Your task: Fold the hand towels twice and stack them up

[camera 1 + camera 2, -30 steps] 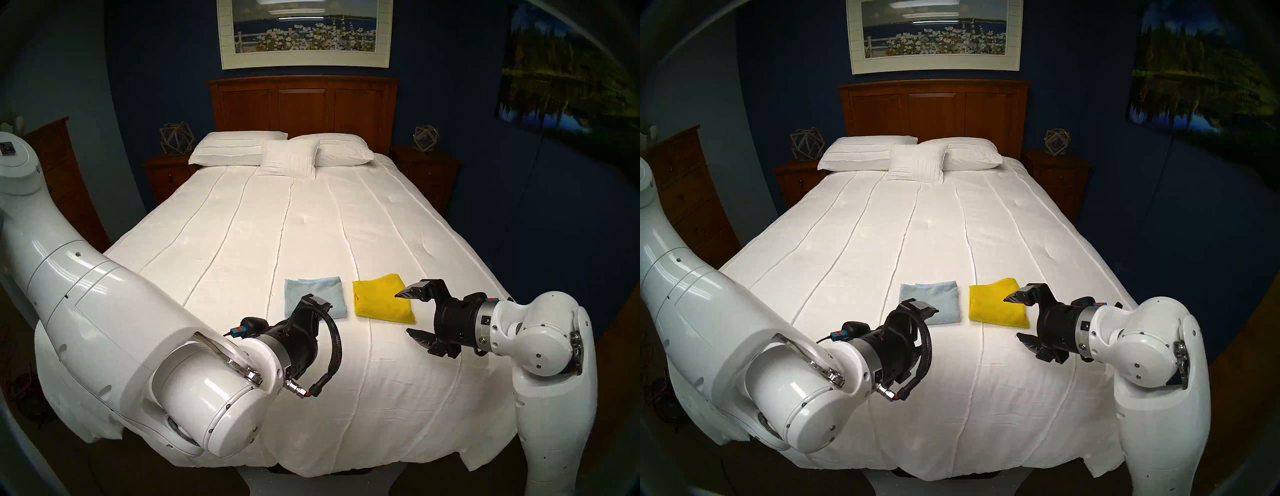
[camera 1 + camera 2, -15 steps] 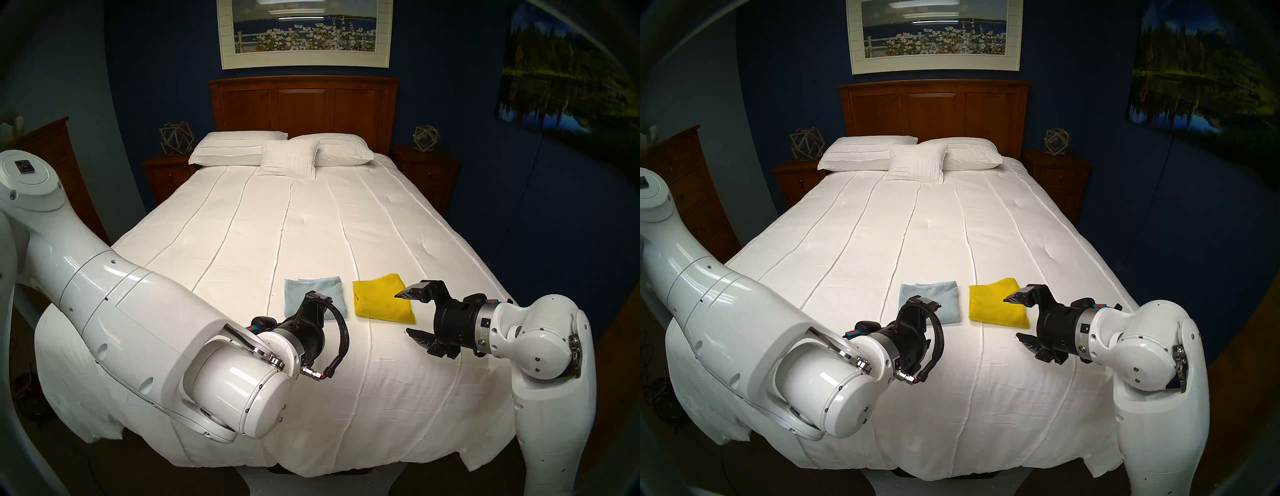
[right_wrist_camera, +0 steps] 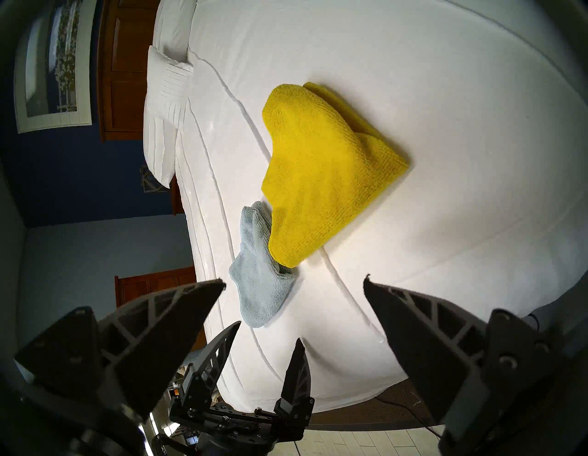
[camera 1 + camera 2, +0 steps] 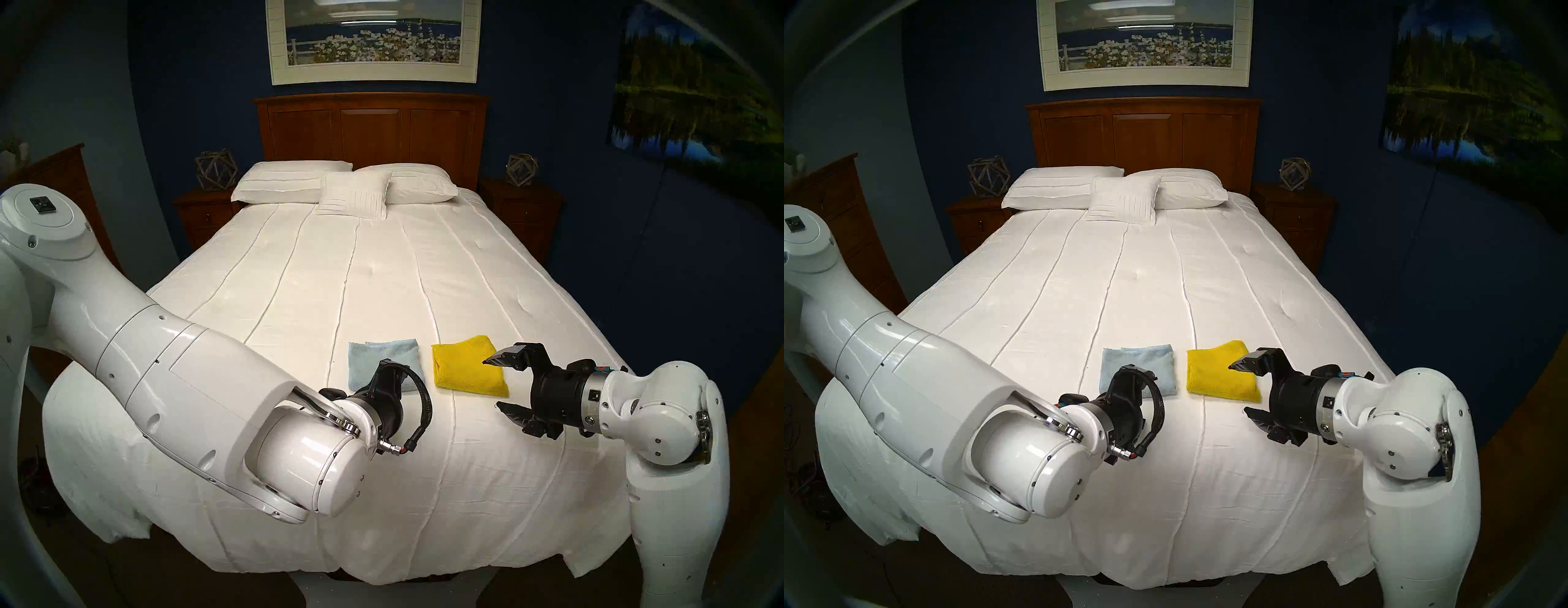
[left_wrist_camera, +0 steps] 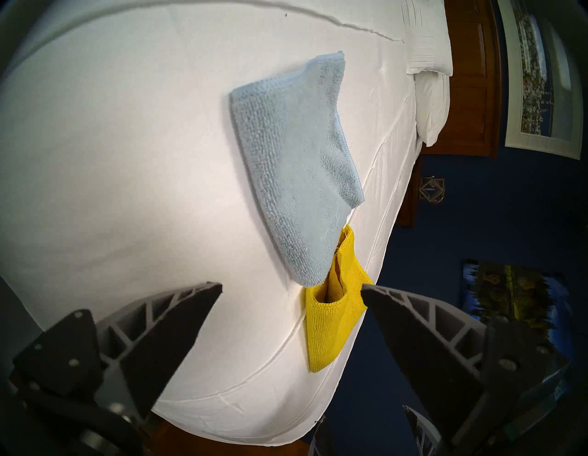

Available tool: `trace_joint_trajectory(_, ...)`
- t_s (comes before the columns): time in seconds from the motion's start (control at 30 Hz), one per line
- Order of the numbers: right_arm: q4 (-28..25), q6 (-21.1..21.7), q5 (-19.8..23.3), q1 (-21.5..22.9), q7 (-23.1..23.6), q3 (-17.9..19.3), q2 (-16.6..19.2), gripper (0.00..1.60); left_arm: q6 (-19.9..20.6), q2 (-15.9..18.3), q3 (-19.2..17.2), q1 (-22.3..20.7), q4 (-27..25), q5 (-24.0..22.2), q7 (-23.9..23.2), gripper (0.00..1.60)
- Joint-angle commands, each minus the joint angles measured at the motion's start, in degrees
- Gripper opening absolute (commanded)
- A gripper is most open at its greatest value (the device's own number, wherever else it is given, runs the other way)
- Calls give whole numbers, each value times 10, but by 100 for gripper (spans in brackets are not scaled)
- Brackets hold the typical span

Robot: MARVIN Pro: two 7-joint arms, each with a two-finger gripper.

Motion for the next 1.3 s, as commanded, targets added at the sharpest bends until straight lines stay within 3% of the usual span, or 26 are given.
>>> trace_joint_trajectory(0.0, -11, -1, 2, 3, 3, -1, -3, 160, 9, -7, -7, -4, 22, 9, -2, 160)
trace_joint_trajectory(1.17, -11, 2, 1, 4, 0, 1, -8, 160, 40, -49, -1, 15, 126, 33, 37, 160)
trace_joint_trajectory(1.23, -11, 2, 1, 4, 0, 1, -8, 160, 40, -51, -2, 13, 130, 33, 40, 152)
trace_joint_trajectory(1.27, -11, 2, 1, 4, 0, 1, -8, 160, 41, -51, -3, 12, 132, 34, 42, 134)
